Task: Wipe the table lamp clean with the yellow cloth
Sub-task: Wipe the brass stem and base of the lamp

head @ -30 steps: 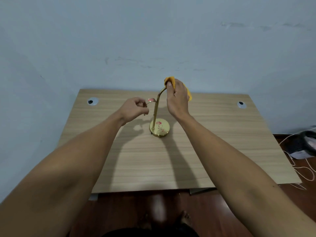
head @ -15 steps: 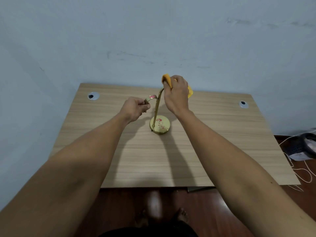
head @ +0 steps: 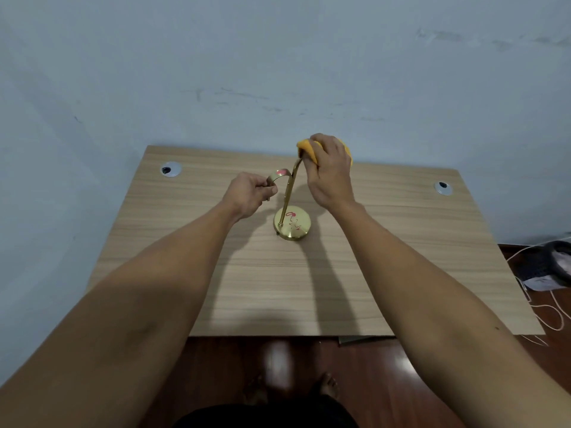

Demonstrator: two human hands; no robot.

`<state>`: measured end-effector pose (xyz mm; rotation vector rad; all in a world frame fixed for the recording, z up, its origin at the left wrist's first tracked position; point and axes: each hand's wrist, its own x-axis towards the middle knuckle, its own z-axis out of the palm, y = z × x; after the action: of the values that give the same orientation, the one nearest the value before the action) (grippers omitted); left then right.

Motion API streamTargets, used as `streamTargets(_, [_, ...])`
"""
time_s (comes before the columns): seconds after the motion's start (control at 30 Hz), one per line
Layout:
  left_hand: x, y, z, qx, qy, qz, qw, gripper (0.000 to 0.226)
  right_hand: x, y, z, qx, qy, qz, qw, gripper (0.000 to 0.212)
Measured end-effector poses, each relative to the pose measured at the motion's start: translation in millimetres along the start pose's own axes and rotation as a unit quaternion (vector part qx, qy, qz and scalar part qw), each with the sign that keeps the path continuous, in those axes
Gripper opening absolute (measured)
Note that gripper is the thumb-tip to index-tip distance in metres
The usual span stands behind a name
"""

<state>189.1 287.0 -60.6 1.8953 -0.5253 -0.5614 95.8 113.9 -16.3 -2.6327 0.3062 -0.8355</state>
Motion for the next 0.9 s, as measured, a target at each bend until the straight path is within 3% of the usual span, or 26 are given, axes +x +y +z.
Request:
streamTargets(0.1, [2, 0, 1, 0.015, 0.005, 0.007, 1.000, 0.014, 18, -13, 3, 0.150, 0.030, 0.183, 0.971, 0.033])
streamTargets(0.13, [2, -1, 0, 0.020, 0.009, 0.010, 1.000, 0.013, 19, -18, 5, 0.162, 0.035, 0.205, 0.965, 0.035])
streamTargets(0.17, [2, -2, 0, 0.023, 0.011, 0.013, 1.000, 0.013, 15, -20, 8, 0.134, 0.035, 0.187, 0.972, 0.032])
streamTargets(0.23, [3, -4, 0, 0.028, 0.009, 0.019, 0.999, 0.012, -2, -16, 9, 0.023, 0.000, 0.059, 0.998, 0.028])
streamTargets(0.3, [3, -5, 0, 0.027, 0.005, 0.022, 0.999, 0.013, -11, -1, 5, -0.071, -0.036, -0.072, 0.994, 0.032])
streamTargets(0.37, [5, -5, 0, 0.027, 0.006, 0.018, 0.999, 0.015, -12, 7, 5, -0.084, -0.037, -0.117, 0.989, 0.029])
streamTargets(0.47, [5, -6, 5, 0.038, 0.002, 0.018, 0.999, 0.019, -4, -1, 8, 0.018, 0.026, -0.001, 1.000, 0.019])
streamTargets(0.53, [5, -8, 6, 0.040, 0.006, 0.020, 0.999, 0.020, 7, -13, 7, 0.149, 0.066, 0.130, 0.978, 0.025])
streamTargets(0.6, [5, -9, 5, 0.040, 0.008, 0.016, 0.999, 0.020, 14, -18, 6, 0.191, 0.076, 0.200, 0.958, 0.030])
streamTargets(0.63, [5, -10, 4, 0.040, 0.008, 0.015, 0.999, 0.019, 12, -17, 6, 0.159, 0.070, 0.182, 0.968, 0.027])
streamTargets(0.7, [5, -10, 4, 0.036, 0.005, 0.017, 0.999, 0.018, -2, -9, 6, 0.023, 0.033, 0.042, 0.998, 0.023])
streamTargets(0.8, [4, -9, 4, 0.033, -0.002, 0.021, 0.999, 0.019, -16, 10, 2, -0.105, -0.036, -0.150, 0.982, 0.034])
streamTargets(0.9, [4, -8, 5, 0.036, -0.008, 0.021, 0.999, 0.022, -10, 11, 4, -0.045, -0.012, -0.114, 0.992, 0.028])
